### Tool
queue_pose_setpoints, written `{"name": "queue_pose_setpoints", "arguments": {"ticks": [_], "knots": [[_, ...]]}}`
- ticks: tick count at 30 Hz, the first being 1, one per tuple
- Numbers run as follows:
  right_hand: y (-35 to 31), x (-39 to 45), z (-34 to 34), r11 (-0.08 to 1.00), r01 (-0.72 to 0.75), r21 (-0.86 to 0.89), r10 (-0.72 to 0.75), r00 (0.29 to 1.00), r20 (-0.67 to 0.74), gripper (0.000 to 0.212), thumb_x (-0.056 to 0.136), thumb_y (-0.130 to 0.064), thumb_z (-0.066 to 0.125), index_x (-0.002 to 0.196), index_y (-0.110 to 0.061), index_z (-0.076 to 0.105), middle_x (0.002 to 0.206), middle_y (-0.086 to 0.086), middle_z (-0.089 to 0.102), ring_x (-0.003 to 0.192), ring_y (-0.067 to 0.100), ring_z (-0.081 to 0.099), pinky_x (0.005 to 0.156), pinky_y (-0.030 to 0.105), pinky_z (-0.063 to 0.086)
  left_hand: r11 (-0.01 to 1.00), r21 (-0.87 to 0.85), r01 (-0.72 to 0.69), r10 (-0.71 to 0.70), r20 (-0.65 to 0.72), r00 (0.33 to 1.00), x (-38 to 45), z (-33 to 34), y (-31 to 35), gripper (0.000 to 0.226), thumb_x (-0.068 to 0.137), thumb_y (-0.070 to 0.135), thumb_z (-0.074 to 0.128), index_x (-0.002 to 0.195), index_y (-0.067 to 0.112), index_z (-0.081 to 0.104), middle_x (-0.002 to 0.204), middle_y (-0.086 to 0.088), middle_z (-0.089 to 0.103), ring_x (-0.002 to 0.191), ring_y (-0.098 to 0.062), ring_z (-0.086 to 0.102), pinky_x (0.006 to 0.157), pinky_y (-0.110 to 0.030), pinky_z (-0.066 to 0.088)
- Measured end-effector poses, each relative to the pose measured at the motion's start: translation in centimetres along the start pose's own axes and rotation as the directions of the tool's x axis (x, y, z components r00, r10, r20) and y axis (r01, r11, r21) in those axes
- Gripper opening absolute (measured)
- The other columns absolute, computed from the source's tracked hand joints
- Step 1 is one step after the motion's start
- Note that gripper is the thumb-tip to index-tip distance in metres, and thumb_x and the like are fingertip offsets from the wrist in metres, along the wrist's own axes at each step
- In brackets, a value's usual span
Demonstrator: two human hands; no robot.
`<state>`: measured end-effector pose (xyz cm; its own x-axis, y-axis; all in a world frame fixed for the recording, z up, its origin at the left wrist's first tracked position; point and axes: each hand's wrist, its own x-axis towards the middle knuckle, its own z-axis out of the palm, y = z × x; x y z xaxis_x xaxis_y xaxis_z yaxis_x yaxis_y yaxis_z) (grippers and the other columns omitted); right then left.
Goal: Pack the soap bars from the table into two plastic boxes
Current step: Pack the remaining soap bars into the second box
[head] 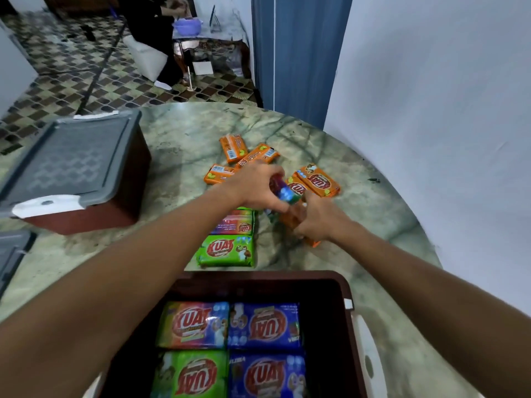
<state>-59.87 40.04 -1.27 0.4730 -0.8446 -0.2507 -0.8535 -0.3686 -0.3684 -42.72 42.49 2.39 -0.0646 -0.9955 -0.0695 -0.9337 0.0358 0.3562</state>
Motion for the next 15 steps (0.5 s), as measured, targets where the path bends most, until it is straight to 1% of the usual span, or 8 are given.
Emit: {"name": "queue_pose_setpoints", "arguments": {"ticks": [1,3,5,7,8,10,12,15], "knots": [[-0.3,-1.0,-1.0,1.000,0.013,0.018,-0.012,1.000,-0.024,0.062,0.063,-0.026,0.079,0.115,-0.012,0.049,0.106,0.011,0.063,0.096,0.031,0.060,0.068,0.031,0.046,0.999,-0.040,0.027,-0.029,-0.053,0.998,-1.2,-1.4,0.4,0.064,0.064,0.052,0.079,0.116,0.019,0.060,0.102,-0.002,0.053,0.100,-0.021,0.054,0.075,-0.026,0.039],[-1.2,-3.4,-2.9,0.998,0.042,0.050,-0.038,0.997,-0.064,0.060,0.064,-0.023,0.078,0.116,-0.012,0.051,0.098,0.006,0.059,0.089,0.028,0.058,0.067,0.029,0.043,0.994,-0.053,0.091,-0.096,-0.092,0.991,-4.1,-3.9,1.2,0.054,0.065,0.060,0.075,0.099,0.020,0.062,0.096,-0.001,0.053,0.092,-0.020,0.054,0.071,-0.027,0.039],[-2.3,-6.4,-4.4,0.994,0.089,0.060,-0.083,0.991,-0.108,0.058,0.064,-0.024,0.077,0.115,-0.014,0.052,0.094,0.003,0.056,0.083,0.024,0.054,0.064,0.028,0.038,0.989,-0.026,0.148,-0.150,-0.074,0.986,-7.7,-5.8,2.1,0.052,0.064,0.067,0.071,0.087,0.022,0.058,0.094,-0.002,0.053,0.087,-0.021,0.054,0.071,-0.030,0.042],[-3.6,-10.2,-5.5,0.989,0.149,-0.007,-0.148,0.979,-0.142,0.057,0.065,-0.028,0.075,0.116,-0.018,0.052,0.097,0.002,0.057,0.088,0.025,0.056,0.066,0.028,0.037,0.979,0.016,0.201,-0.201,-0.028,0.979,-12.3,-6.8,3.1,0.051,0.063,0.073,0.065,0.080,0.026,0.056,0.090,0.000,0.056,0.085,-0.021,0.056,0.071,-0.031,0.044],[-4.1,-12.2,-5.7,0.983,0.177,-0.049,-0.182,0.973,-0.144,0.058,0.065,-0.029,0.074,0.118,-0.021,0.052,0.101,0.001,0.059,0.093,0.025,0.057,0.067,0.028,0.038,0.971,0.053,0.234,-0.235,0.004,0.972,-14.6,-6.7,3.6,0.054,0.062,0.077,0.061,0.080,0.026,0.057,0.090,0.000,0.059,0.084,-0.022,0.056,0.072,-0.031,0.045],[-5.1,-16.1,-5.5,0.968,0.232,-0.095,-0.242,0.964,-0.109,0.058,0.065,-0.031,0.074,0.119,-0.025,0.054,0.108,-0.002,0.061,0.099,0.023,0.058,0.070,0.029,0.041,0.944,0.159,0.289,-0.304,0.080,0.949,-18.8,-5.6,4.2,0.069,0.059,0.085,0.053,0.086,0.023,0.061,0.095,-0.003,0.064,0.087,-0.024,0.059,0.076,-0.032,0.048],[-5.5,-19.0,-4.4,0.952,0.286,-0.108,-0.289,0.957,-0.006,0.059,0.065,-0.033,0.074,0.120,-0.028,0.053,0.110,-0.006,0.061,0.100,0.018,0.057,0.074,0.028,0.044,0.917,0.233,0.325,-0.367,0.166,0.915,-22.0,-3.3,4.7,0.082,0.057,0.089,0.049,0.098,0.020,0.065,0.104,-0.006,0.067,0.094,-0.027,0.062,0.080,-0.033,0.050],[-5.7,-21.4,-1.1,0.915,0.348,-0.206,-0.319,0.934,0.161,0.058,0.068,-0.036,0.071,0.121,-0.028,0.049,0.112,-0.002,0.058,0.104,0.019,0.053,0.080,0.032,0.047,0.884,0.310,0.350,-0.432,0.256,0.865,-25.1,0.1,5.1,0.086,0.063,0.086,0.051,0.109,0.014,0.063,0.114,-0.010,0.065,0.104,-0.029,0.061,0.084,-0.033,0.047]]}}
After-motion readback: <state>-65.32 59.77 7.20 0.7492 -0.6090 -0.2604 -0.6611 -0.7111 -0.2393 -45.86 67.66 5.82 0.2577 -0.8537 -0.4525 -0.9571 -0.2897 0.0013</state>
